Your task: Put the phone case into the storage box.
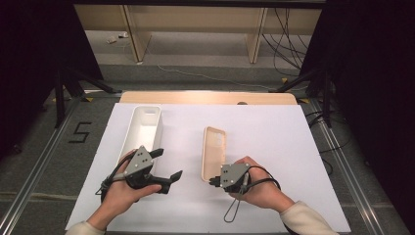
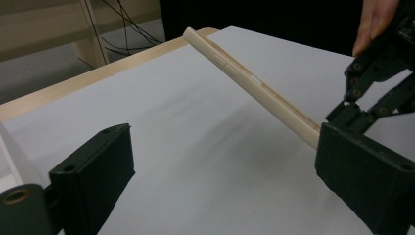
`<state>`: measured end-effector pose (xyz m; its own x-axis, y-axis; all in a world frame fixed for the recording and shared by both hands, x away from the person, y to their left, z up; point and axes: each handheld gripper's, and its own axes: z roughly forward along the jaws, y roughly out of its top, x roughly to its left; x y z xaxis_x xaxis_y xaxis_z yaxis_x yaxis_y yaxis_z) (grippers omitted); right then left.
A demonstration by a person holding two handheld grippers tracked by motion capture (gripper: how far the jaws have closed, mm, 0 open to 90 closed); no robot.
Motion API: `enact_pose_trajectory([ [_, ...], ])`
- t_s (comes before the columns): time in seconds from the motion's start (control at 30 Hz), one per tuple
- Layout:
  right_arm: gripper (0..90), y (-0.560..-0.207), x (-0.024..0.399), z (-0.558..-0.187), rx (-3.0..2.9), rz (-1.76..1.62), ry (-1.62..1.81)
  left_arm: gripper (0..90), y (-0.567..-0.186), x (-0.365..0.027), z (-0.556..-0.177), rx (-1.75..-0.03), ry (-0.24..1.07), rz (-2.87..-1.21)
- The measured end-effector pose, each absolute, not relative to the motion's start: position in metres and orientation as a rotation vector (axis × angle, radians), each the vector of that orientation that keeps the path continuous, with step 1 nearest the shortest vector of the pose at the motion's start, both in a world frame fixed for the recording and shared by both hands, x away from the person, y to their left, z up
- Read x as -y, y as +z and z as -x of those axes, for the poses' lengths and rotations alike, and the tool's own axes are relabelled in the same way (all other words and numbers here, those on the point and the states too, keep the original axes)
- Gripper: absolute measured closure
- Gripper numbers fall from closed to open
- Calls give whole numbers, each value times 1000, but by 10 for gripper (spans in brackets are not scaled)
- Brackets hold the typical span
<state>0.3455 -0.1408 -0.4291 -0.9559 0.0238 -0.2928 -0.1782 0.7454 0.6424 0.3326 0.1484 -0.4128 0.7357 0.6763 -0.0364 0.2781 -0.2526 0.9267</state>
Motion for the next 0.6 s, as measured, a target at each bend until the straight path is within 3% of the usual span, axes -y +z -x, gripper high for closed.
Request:
enact_pose_trajectory([
  [0.6,882,-429,137,-344,-2648,141,1009,170,-393,-105,-384,-812,402,-1867],
])
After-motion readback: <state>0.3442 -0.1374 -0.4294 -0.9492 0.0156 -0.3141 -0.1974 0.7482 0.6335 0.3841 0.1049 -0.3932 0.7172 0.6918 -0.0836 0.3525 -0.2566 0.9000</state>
